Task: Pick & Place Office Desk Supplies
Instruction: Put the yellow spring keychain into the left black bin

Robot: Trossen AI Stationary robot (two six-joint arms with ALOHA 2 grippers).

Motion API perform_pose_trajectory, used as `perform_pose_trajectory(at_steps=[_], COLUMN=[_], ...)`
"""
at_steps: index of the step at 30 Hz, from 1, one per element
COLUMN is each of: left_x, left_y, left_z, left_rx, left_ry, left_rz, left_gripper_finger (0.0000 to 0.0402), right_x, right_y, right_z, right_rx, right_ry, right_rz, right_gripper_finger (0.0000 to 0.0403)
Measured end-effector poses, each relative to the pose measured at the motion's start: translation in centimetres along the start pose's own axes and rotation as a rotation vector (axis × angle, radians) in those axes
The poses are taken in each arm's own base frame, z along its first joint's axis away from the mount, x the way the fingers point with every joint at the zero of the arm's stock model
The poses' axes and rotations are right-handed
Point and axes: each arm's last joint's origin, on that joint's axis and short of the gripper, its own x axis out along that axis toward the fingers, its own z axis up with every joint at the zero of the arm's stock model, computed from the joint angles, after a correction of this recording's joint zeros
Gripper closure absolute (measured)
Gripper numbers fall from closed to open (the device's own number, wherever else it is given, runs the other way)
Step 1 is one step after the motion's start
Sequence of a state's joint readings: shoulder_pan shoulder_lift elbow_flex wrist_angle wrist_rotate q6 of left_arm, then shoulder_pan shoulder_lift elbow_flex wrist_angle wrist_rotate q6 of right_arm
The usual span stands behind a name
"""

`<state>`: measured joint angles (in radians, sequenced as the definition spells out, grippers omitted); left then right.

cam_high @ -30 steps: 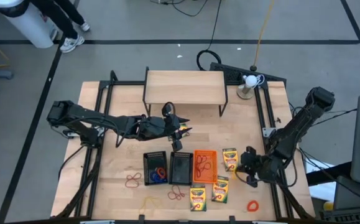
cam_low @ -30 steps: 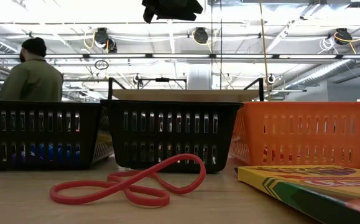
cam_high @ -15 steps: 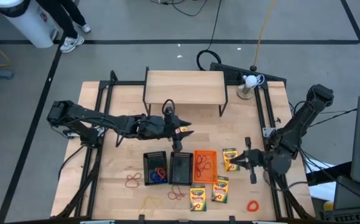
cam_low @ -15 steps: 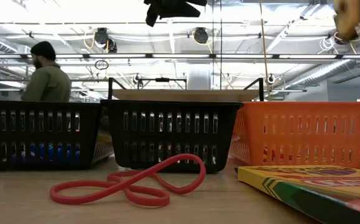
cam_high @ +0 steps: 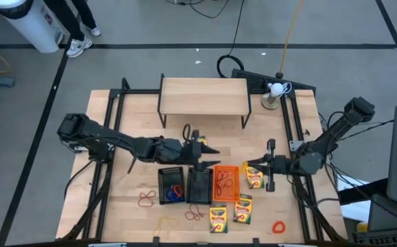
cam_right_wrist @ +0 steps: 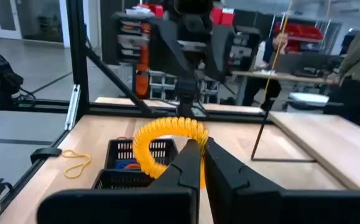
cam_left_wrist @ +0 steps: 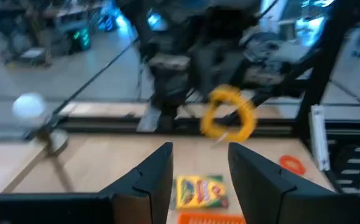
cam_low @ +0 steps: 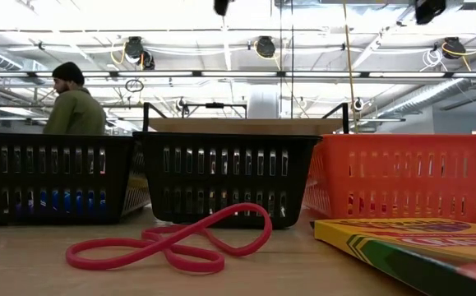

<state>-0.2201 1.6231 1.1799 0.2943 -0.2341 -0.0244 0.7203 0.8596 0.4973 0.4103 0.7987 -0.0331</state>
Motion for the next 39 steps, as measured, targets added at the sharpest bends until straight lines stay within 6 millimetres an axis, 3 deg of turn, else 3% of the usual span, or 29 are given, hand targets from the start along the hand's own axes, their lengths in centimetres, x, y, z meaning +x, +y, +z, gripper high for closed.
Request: perform_pose_trajectory(at_steps=[6,20,39], left_x=[1.6,3.1,3.5], left_y=[-0.4,-1.0,-1.2], left_z=[-0.4,-2.1,-2.7], left_rx=[0.009,-0.091,-0.099], left_ry=[-0.041,-0.029,-0.014], left_rz=[-0.016,-0.033,-0.068], left_gripper_finger=[0.0245,0.0245,0.0245], right_x=[1.4,2.6,5.2], right_y=[-0.9,-2.4,-3.0], right_z=[-0.3,0.1,-1.1], right_rx=[0.025,0.025,0.053], right_ry=[0.014,-0.027,-0.021], right_rz=[0.023,0.042,0.117], right_gripper_finger=[0.0403,0.0403,0.0403])
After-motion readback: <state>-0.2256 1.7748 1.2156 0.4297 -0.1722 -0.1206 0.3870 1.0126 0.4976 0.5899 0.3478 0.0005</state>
